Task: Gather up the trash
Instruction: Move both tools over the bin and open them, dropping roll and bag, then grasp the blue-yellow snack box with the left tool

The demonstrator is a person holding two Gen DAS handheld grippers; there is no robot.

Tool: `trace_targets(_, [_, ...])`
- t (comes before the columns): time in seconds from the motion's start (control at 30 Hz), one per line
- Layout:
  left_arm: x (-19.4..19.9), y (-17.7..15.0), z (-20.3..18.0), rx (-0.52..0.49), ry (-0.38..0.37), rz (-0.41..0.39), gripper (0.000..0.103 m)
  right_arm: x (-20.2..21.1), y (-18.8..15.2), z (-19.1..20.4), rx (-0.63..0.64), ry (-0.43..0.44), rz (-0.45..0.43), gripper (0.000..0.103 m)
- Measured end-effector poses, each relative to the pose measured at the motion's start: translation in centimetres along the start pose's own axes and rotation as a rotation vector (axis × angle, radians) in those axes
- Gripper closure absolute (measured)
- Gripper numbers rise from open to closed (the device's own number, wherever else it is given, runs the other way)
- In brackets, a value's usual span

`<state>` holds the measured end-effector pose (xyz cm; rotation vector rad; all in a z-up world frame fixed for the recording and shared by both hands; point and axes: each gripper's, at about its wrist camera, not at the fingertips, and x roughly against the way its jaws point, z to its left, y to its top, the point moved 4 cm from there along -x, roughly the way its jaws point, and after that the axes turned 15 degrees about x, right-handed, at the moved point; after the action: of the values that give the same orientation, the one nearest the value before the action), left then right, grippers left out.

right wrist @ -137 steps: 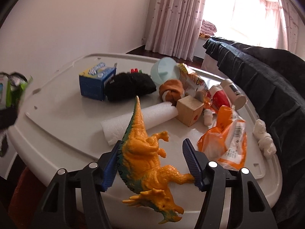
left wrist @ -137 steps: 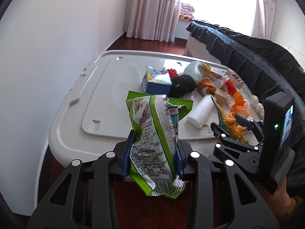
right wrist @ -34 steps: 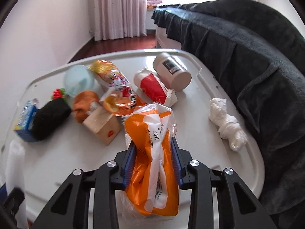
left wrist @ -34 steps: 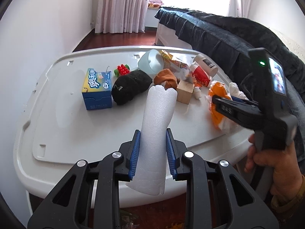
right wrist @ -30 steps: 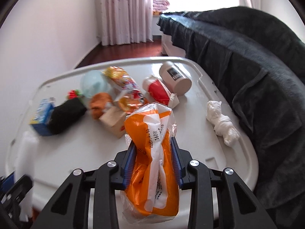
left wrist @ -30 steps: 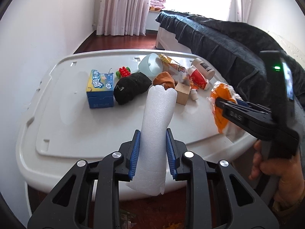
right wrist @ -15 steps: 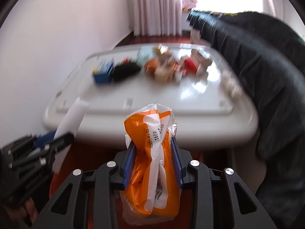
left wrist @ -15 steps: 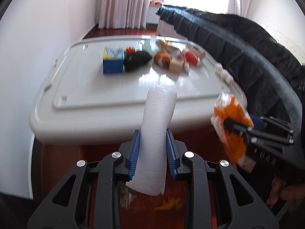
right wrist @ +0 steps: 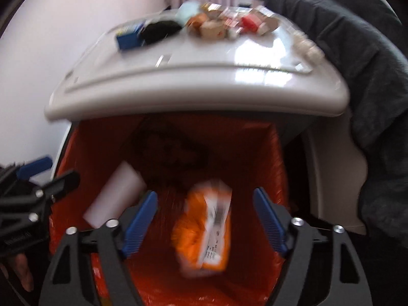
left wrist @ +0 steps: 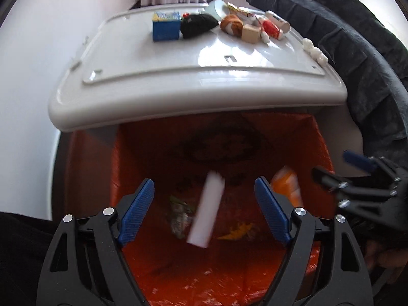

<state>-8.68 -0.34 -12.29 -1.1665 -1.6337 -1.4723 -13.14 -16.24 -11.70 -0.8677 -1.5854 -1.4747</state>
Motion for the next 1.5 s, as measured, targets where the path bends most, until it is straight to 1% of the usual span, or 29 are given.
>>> trace_targets(0.03, [0.4, 0.4, 0.1, 0.003, 0.001, -0.026, 0.023, 0.5, 0.3, -0.4, -0.011, -0.006, -0.025, 0.022])
trace_targets(0.1, [1.3, 1.7, 0.3, 0.017, -0.026, -0.071, 0.023, 1.3, 0.8, -0.9, -0.025, -0.011, -0.067, 0.022])
trace_targets(0.17, [2.0, 3.5, 0.3, 0.024, -0.022, -0.117, 0.021, 2.4, 1.6, -1.3, -0.026, -0.018, -0.108, 0.021])
trace_targets(0.27, [3.0, 7.2, 0.9, 0.044, 0.016, -0.207, 0.018, 3.9, 3.1, -1.4, -0.004, -0.048, -0.168, 0.020])
trace_targets(0.37, [3.2, 11.9, 1.6, 0.107, 0.037, -0.268, 0.018, 5.1, 5.0, -1.6, 0.020, -0.076, -0.220, 0.017])
trace_targets(0.43, [2.8, 14.8, 1.7, 0.138, 0.050, -0.295, 0.018, 5.4, 6.3, -1.7, 0.029, -0.086, -0.247, 0.017])
trace_targets(0.5, [1.7, 17.6, 1.7, 0.158, 0.067, -0.300, 0.018, 5.5, 7.5, -1.8, 0.035, -0.086, -0.266, 0.017])
trace_targets(0.53, [0.8, 19.0, 1.5, 0.165, 0.067, -0.294, 0.018, 5.4, 8.1, -1.8, 0.031, -0.081, -0.278, 0.017])
trace_targets(0.63, [-2.0, 21.9, 0.7, 0.181, 0.073, -0.260, 0.017, 5.2, 9.3, -1.8, 0.025, -0.058, -0.306, 0.016])
trace_targets(0.73, [-5.1, 23.6, 0.1, 0.179, 0.101, -0.229, 0.017, 4.7, 9.6, -1.5, 0.037, -0.046, -0.327, 0.012])
trace_targets(0.83, [-7.7, 25.6, -0.1, 0.183, 0.139, -0.221, 0.017, 4.0, 9.4, -1.1, 0.074, -0.064, -0.326, 0.012])
trace_targets(0.93, [-9.8, 26.8, -0.1, 0.193, 0.165, -0.205, 0.017, 3.3, 9.2, -1.0, 0.091, -0.071, -0.315, 0.012])
trace_targets(1.03, [-11.3, 27.3, 0.5, 0.208, 0.191, -0.197, 0.017, 2.7, 9.0, -1.3, 0.080, -0.046, -0.300, 0.012])
trace_targets(1.07, [-11.6, 27.5, 0.6, 0.214, 0.188, -0.198, 0.018, 2.6, 9.1, -1.3, 0.079, -0.044, -0.299, 0.012])
trace_targets(1.13, [-11.7, 27.7, 1.1, 0.239, 0.151, -0.219, 0.040, 2.4, 9.2, -1.3, 0.084, -0.043, -0.297, 0.012])
trace_targets(1.17, [-11.6, 27.5, 1.4, 0.251, 0.131, -0.224, 0.047, 2.3, 9.3, -1.2, 0.087, -0.046, -0.297, 0.012])
trace_targets(1.23, [-11.1, 27.2, 1.8, 0.264, 0.127, -0.240, 0.048, 2.4, 9.6, -1.3, 0.088, -0.047, -0.302, 0.012])
trace_targets(1.33, [-9.9, 26.5, 2.1, 0.249, 0.119, -0.261, 0.048, 2.4, 10.5, -1.1, 0.092, -0.048, -0.309, 0.012])
trace_targets(1.47, [-7.3, 25.2, 2.8, 0.253, 0.096, -0.282, 0.048, 1.7, 13.7, -0.4, 0.082, -0.011, -0.326, 0.012])
trace_targets(1.5, [-6.6, 24.9, 3.0, 0.253, 0.092, -0.286, 0.048, 1.2, 15.2, 0.0, 0.089, -0.008, -0.341, 0.012])
